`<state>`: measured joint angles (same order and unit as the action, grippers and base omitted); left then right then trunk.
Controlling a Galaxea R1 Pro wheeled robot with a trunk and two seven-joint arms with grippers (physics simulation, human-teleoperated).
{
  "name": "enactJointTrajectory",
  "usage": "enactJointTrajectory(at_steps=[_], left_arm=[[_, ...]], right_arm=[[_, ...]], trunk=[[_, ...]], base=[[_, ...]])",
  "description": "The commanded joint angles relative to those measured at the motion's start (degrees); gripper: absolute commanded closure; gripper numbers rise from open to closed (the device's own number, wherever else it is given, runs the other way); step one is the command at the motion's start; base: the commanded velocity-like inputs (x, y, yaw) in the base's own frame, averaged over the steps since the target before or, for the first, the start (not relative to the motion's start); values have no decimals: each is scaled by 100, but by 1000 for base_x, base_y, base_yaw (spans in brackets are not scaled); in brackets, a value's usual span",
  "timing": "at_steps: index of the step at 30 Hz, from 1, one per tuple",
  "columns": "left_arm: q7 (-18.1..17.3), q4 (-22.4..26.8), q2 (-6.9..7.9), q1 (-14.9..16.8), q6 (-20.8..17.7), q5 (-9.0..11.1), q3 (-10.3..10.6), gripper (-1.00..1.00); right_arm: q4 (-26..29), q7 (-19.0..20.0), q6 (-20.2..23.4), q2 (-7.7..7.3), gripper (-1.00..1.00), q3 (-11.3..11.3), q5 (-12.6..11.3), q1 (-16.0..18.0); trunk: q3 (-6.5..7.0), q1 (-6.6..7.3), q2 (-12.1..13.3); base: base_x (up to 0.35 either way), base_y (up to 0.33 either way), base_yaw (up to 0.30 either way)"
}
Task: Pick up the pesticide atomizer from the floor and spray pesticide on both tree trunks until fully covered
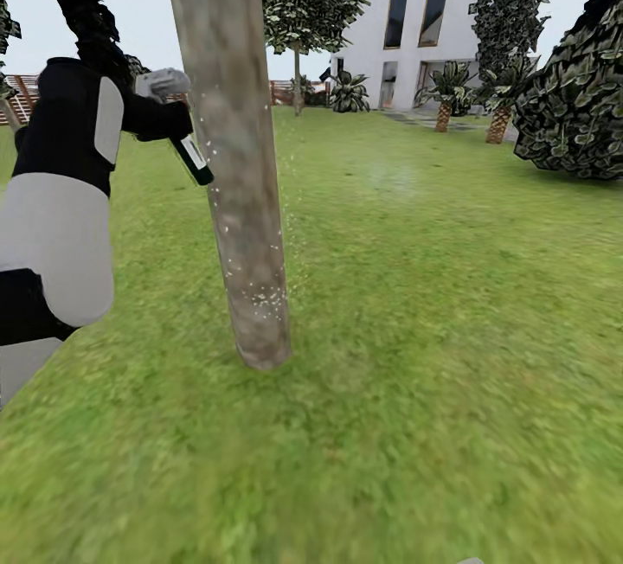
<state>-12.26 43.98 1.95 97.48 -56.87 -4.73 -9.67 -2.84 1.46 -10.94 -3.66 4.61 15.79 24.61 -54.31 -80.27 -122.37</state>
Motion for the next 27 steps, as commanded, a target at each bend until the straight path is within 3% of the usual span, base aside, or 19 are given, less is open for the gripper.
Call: enactJointTrajectory(at_steps=[1, 2, 3, 6, 17, 20, 24, 27], left_arm=[[-47, -1, -24, 12, -17, 52, -16, 100], [-48, -12, -47, 19, -17, 387, -17, 100], [-48, -21, -58, 21, -17, 582, -17, 100], [-48, -29, -93, 22, -17, 758, -18, 100], [-48, -101, -151, 25, -10, 803, -33, 100], [-44, -489, -162, 26, -1, 800, -51, 100], [-27, -1136, -377, 22, 38, 797, -84, 100], [-11, -1680, -386, 21, 77, 780, -92, 100]], right_arm=[[-24, 12, -40, -3, -100, 48, 38, 9], [-24, 12, -40, -3, -100, 48, 38, 9], [-24, 12, -40, -3, -100, 48, 38, 10], [-24, 12, -40, -3, -100, 48, 38, 9], [-24, 12, -40, -3, -100, 48, 38, 9], [-24, 12, -40, -3, -100, 48, 38, 9], [-24, 12, -40, -3, -100, 48, 38, 9], [-24, 12, -40, -3, -100, 48, 38, 10]], trunk=[[-5, 1, -2], [-5, 1, -2], [-5, 1, -2], [-5, 1, -2], [-5, 1, -2], [-5, 1, -2], [-5, 1, -2], [-5, 1, -2]], base=[[0, 0, 0], [0, 0, 0], [0, 0, 0], [0, 0, 0], [0, 0, 0], [0, 0, 0], [0, 0, 0], [0, 0, 0]])
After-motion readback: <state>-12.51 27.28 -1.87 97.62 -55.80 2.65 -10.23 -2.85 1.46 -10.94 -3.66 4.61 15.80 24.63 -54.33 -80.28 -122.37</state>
